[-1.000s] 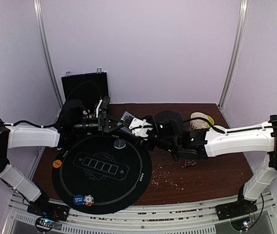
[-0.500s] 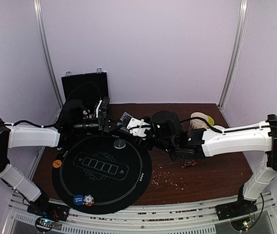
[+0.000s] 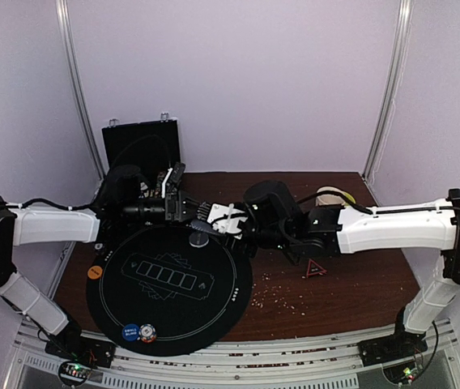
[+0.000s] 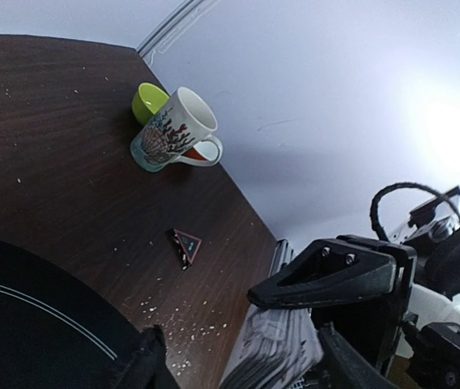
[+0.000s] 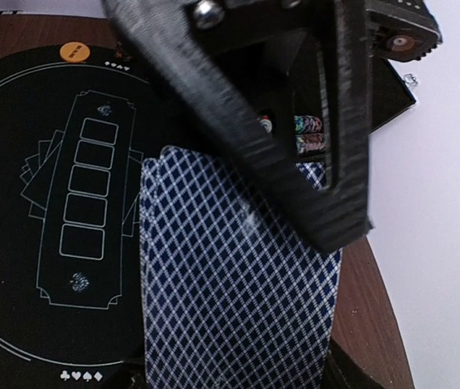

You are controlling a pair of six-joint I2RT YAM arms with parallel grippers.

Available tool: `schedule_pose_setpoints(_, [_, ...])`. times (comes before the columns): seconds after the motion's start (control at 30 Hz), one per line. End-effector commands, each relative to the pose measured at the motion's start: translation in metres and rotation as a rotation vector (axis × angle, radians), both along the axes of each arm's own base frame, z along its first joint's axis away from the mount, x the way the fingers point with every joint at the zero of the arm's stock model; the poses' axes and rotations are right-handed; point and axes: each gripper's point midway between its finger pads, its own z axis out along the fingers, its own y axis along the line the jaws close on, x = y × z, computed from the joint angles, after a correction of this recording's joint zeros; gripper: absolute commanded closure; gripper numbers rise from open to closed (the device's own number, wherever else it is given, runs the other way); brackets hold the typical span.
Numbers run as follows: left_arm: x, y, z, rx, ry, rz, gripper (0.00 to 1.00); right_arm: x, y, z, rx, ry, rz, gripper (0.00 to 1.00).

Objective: Distribute texas hold em gaming equipment
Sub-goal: Pass from the left arm to the right, then pick up the poker card from the face-down deck piles.

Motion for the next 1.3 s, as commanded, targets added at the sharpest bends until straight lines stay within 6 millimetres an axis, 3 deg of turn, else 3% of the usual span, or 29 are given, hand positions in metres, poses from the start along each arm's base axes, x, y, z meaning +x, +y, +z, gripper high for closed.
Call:
schedule_pose_setpoints(0.0, [-0.005,0.004,0.024,0.053,-0.163,-0.036,0.30,-0.019,-0.007,-0.003,-0.031,0.109,0.060,0.51])
schedule_pose_setpoints(0.23, [-0.011,0.008,0.003,0.227,-0.283,-0.126,0.29,-0.029,-0.006,0.000,-0.050,0.151,0.107,0.50])
schedule_pose_setpoints(0.37, [-0.023,0.009,0.001,0.237,-0.330,-0.194,0.17,-0.027,-0.002,-0.001,-0.062,0.152,0.110,0.50])
schedule_pose_setpoints(0.5, [-0.016,0.015,-0.015,0.307,-0.343,-0.156,0.15,-0.027,0.002,0.001,-0.056,0.151,0.118,0.50])
schedule_pose_setpoints(0.6, [-0.015,0.015,-0.022,0.323,-0.331,-0.155,0.19,-0.028,0.004,0.001,-0.058,0.146,0.122,0.50])
schedule_pose_setpoints(0.8, [-0.010,0.016,-0.022,0.351,-0.322,-0.140,0.43,-0.026,0.001,0.002,-0.062,0.128,0.108,0.50])
schedule_pose_setpoints(0.87, [-0.006,0.020,-0.022,0.376,-0.333,-0.116,0.46,-0.026,-0.001,0.002,-0.065,0.123,0.102,0.50])
schedule_pose_setpoints(1.07, [-0.004,0.023,-0.025,0.396,-0.322,-0.108,0.47,-0.025,-0.004,0.002,-0.061,0.120,0.093,0.50])
schedule_pose_setpoints(1.27, [-0.008,0.022,-0.006,0.350,-0.347,-0.118,0.37,-0.024,-0.005,0.000,-0.065,0.119,0.085,0.50])
